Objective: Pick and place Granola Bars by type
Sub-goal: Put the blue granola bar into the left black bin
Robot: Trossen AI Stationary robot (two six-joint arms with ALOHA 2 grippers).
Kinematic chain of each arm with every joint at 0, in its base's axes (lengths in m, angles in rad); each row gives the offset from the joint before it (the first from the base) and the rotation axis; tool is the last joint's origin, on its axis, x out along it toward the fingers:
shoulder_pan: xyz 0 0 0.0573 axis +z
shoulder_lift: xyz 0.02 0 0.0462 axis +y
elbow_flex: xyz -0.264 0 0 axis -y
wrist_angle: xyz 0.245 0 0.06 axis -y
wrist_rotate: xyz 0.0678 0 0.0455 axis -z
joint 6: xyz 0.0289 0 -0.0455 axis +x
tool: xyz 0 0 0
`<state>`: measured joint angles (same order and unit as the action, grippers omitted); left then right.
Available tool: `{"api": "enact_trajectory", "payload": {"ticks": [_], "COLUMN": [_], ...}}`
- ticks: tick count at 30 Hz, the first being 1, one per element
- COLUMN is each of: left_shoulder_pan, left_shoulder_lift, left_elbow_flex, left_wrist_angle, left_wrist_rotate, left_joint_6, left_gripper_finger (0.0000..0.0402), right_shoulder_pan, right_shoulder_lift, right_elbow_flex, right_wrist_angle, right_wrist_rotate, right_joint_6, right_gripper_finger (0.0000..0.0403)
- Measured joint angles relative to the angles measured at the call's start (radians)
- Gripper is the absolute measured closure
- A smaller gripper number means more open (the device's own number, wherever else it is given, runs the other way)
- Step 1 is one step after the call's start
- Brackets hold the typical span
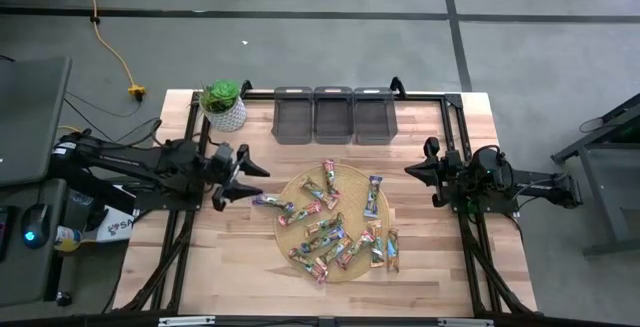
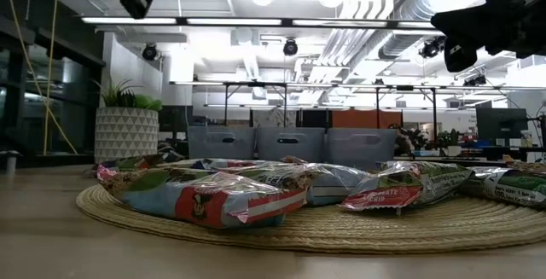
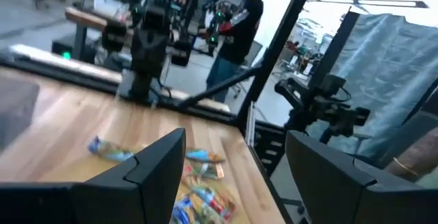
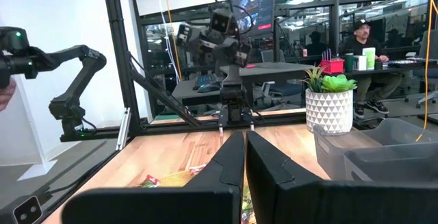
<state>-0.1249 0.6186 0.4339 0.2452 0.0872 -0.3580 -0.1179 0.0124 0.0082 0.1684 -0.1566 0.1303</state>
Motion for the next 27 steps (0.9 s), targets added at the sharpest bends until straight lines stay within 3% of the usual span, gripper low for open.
{"api": "enact_trajectory", "payload": {"ticks": [19, 23, 27], "left_shoulder_pan": [0.000, 0.000, 0.000], "left_shoulder_lift": [0.005, 0.004, 0.000], "left_elbow_flex": [0.011, 0.011, 0.039], "left_wrist_angle": [-0.010, -0.016, -0.119], "left_wrist_rotate": [-0.099, -0.162, -0.209], "left_joint_6": [0.009, 0.024, 0.077], "left_gripper_finger": [0.0153, 0.0153, 0.0153], "right_shoulder_pan": [0.000, 0.000, 0.000], "right_shoulder_lift": [0.000, 0.000, 0.000], "right_elbow_flex": [0.000, 0.000, 0.000], "right_wrist_angle": [0.000, 0.000, 0.000], "right_wrist_rotate": [0.000, 0.000, 0.000], "right_joint_6": [0.000, 0.000, 0.000], "right_gripper_finger": [0.0402, 0.0402, 0.0402]}}
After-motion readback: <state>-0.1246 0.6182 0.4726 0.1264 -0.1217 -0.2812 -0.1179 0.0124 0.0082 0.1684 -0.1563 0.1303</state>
